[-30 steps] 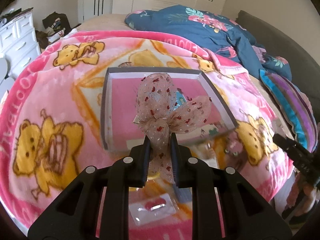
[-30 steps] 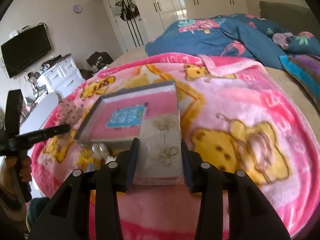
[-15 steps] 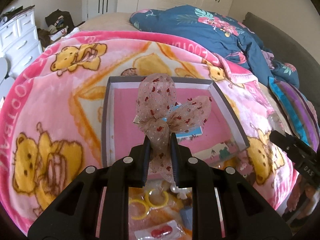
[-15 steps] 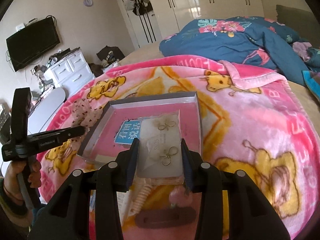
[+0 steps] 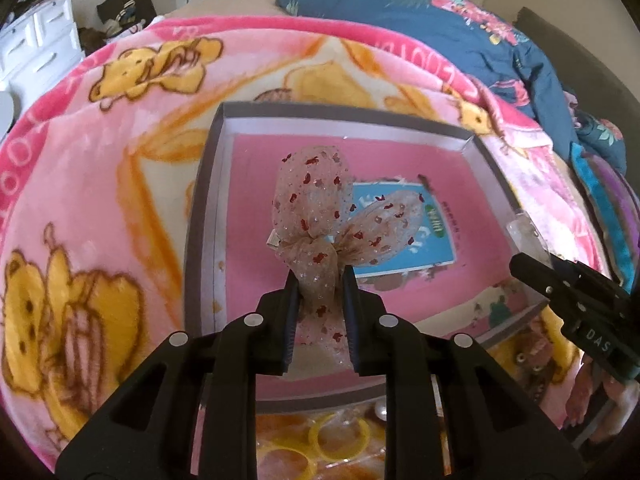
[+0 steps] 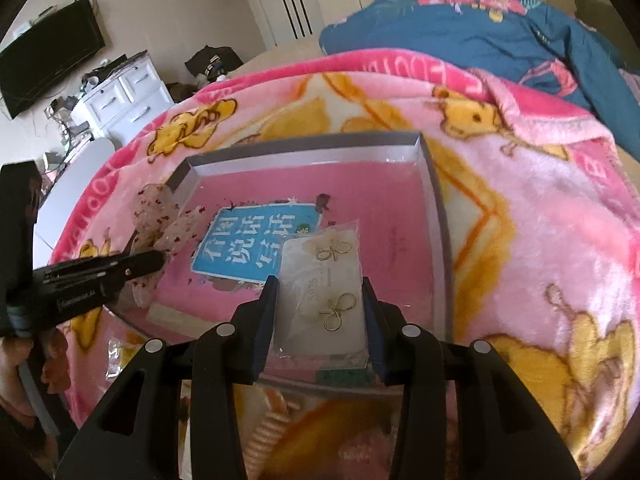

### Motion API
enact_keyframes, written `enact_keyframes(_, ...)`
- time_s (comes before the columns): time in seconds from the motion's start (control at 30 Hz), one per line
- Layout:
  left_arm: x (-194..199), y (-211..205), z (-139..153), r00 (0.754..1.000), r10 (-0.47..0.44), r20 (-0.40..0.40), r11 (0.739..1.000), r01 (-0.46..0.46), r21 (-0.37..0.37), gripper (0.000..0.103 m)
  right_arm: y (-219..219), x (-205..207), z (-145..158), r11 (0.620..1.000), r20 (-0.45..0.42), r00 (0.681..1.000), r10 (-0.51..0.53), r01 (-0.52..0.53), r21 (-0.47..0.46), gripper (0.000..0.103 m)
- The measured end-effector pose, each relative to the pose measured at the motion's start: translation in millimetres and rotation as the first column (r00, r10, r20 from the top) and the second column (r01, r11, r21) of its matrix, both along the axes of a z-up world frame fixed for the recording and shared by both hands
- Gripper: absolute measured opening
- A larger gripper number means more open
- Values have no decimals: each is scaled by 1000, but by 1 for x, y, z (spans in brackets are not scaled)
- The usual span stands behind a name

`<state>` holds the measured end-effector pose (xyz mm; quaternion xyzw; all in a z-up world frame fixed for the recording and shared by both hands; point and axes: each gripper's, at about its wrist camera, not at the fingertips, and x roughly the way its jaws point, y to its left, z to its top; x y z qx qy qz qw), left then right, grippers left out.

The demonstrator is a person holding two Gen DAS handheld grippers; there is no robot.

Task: Organize jewelry
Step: 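Carry the bow into the grey tray with the left tool while the right tool drops the earring card there, then lift both open tools out of the tray back over the loose jewelry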

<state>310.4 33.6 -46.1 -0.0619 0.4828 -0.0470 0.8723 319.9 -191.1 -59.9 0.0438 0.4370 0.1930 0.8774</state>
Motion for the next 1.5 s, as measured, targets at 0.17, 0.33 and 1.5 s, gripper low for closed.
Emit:
enact_keyframes(0.17, 1, 4, -6, 1000, 16, -10, 1000, -16, 9, 19, 4, 6, -9, 1000, -16, 1000, -8, 8, 4, 41)
enact_keyframes(0.33, 0, 1, -6, 1000, 9, -5, 1000, -9, 21, 27, 5, 7, -9, 1000, -6, 1000, -18, 18, -12, 60)
enact_keyframes(1.5, -96, 1, 83, 985, 24, 169, 1000, -27, 11, 94, -61, -126, 101, 994, 245, 967, -75, 54, 93, 95)
